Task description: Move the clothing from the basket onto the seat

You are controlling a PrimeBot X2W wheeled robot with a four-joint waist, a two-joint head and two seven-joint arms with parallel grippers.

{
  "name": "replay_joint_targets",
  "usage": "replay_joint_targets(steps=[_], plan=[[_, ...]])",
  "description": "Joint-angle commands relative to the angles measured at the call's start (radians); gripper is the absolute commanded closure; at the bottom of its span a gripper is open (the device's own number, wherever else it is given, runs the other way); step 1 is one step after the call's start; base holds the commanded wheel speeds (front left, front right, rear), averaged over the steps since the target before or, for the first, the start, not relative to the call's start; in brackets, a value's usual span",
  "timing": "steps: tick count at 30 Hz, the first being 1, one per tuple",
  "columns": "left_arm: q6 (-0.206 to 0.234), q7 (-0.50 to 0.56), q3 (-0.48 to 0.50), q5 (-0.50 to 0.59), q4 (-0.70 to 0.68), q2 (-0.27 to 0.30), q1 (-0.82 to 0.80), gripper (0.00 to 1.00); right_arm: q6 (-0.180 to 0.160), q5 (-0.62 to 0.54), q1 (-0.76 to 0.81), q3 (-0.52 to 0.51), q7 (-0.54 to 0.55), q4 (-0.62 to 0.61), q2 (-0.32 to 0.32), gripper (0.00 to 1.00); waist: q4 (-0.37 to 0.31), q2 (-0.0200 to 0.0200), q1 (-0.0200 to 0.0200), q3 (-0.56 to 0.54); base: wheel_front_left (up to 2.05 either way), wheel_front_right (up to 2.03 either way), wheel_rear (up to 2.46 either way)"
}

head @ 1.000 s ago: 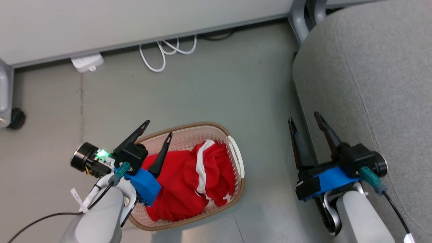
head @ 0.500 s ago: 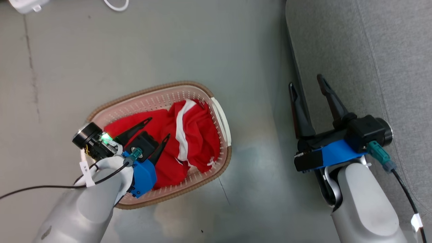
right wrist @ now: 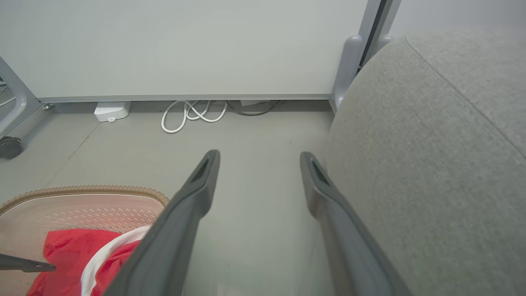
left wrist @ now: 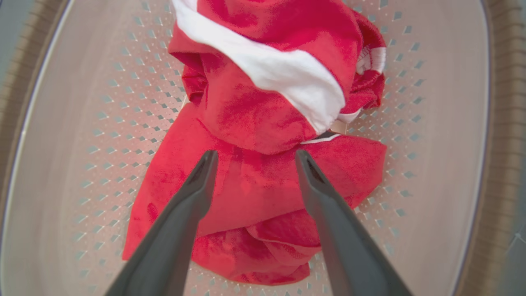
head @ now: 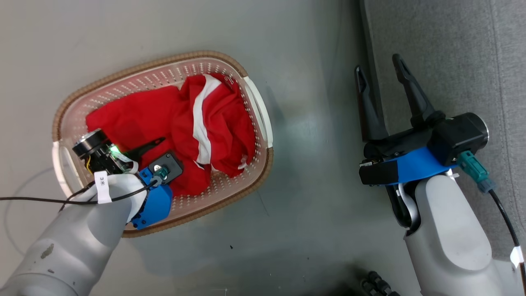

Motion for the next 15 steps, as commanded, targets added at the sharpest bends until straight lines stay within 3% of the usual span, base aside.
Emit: replay_joint_targets(steps=[1, 15], plan=[[0.001, -0.001, -0.026, -0.014, 0.022, 0.006, -0.032, 0.0, 0.0, -0.003, -0.018, -0.003, -0.002, -0.011, -0.002, 0.0, -0.014, 0.0, -0.0002, 0.046, 0.0, 0.0, 0.0], [0.001, 0.094, -0.173, -0.137, 0.1, 0.042, -0.147, 0.0, 0.0, -0.008, -0.035, -0.008, -0.002, -0.095, -0.002, 0.0, -0.039, 0.0, -0.0002, 0.185, 0.0, 0.0, 0.0]])
